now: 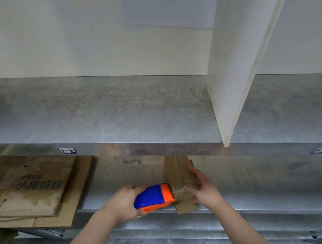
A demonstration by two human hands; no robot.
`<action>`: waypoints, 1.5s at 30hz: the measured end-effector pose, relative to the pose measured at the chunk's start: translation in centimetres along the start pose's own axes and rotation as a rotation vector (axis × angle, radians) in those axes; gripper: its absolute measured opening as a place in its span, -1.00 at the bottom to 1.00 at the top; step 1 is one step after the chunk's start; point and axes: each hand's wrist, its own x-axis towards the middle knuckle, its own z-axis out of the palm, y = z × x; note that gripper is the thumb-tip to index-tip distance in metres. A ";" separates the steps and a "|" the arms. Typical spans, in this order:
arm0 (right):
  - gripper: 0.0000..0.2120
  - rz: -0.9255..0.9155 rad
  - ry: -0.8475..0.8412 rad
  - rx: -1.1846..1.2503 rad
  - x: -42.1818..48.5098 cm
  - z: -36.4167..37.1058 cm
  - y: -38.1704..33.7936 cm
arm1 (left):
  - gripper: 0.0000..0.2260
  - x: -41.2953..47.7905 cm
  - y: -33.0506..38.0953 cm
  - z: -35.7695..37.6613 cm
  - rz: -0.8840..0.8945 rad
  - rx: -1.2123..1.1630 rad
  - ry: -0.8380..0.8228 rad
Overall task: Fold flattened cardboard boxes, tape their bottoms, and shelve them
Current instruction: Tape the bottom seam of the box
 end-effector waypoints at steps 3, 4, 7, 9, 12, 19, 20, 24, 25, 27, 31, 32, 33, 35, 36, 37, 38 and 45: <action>-0.43 0.005 0.016 -0.002 -0.1 0.2 0.0 | -0.36 -0.1 0.4 0.1 -0.005 -0.014 0.004; -0.42 -0.004 0.021 -0.013 -0.1 0.2 0.0 | -0.35 -0.1 0.4 0.2 -0.014 -0.001 0.009; -0.42 0.000 0.026 -0.007 -0.2 0.3 -0.1 | -0.31 -0.1 0.9 0.6 -0.066 0.108 0.028; -0.42 0.006 0.032 0.007 -0.1 0.3 0.0 | -0.31 0.0 1.6 0.9 -0.097 0.208 0.053; -0.42 0.017 0.030 0.036 -0.3 0.4 -0.3 | -0.30 0.1 2.0 1.1 -0.128 0.231 0.074; -0.42 0.038 0.044 0.080 -0.5 0.7 -0.6 | -0.25 -0.1 0.1 1.5 -0.110 -0.063 0.064; -0.41 0.039 0.047 0.079 -0.4 0.7 -0.5 | -0.26 -0.1 0.1 1.4 -0.107 -0.062 0.070; -0.41 0.037 0.063 0.075 -0.3 0.9 -0.4 | -0.29 0.3 0.4 1.0 -0.090 -0.046 0.087; -0.41 0.042 0.068 0.081 -0.3 0.9 -0.5 | -0.29 0.3 0.4 1.1 -0.085 -0.066 0.089; -0.42 0.043 0.071 0.085 -0.2 0.8 -0.5 | -0.28 0.3 0.2 1.4 -0.093 -0.141 0.095; -0.43 0.037 0.080 0.093 0.0 0.8 -0.3 | -0.33 0.0 -0.5 1.7 -0.085 -0.224 0.118; -0.43 0.033 0.085 0.098 0.1 0.9 -0.2 | -0.35 -0.1 -0.8 1.8 -0.091 -0.250 0.125; -0.43 0.030 0.089 0.099 0.2 0.9 -0.2 | -0.34 -0.4 -1.0 1.9 -0.105 -0.273 0.123; -0.43 0.028 0.091 0.091 0.2 1.0 -0.1 | -0.34 -0.8 -1.5 2.1 -0.112 -0.288 0.115; -0.43 0.028 0.092 0.088 0.2 1.0 0.0 | -0.34 -0.9 -1.7 2.2 -0.109 -0.284 0.117; -0.42 0.032 0.091 0.092 0.2 1.1 0.0 | -0.34 -0.8 -1.8 2.2 -0.105 -0.276 0.122; -0.42 0.033 0.090 0.094 0.1 1.1 0.0 | -0.35 -0.7 -1.7 2.1 -0.097 -0.262 0.130; -0.41 0.045 0.088 0.122 0.1 1.0 -0.1 | -0.41 -0.2 -0.8 2.4 -0.123 -0.230 0.125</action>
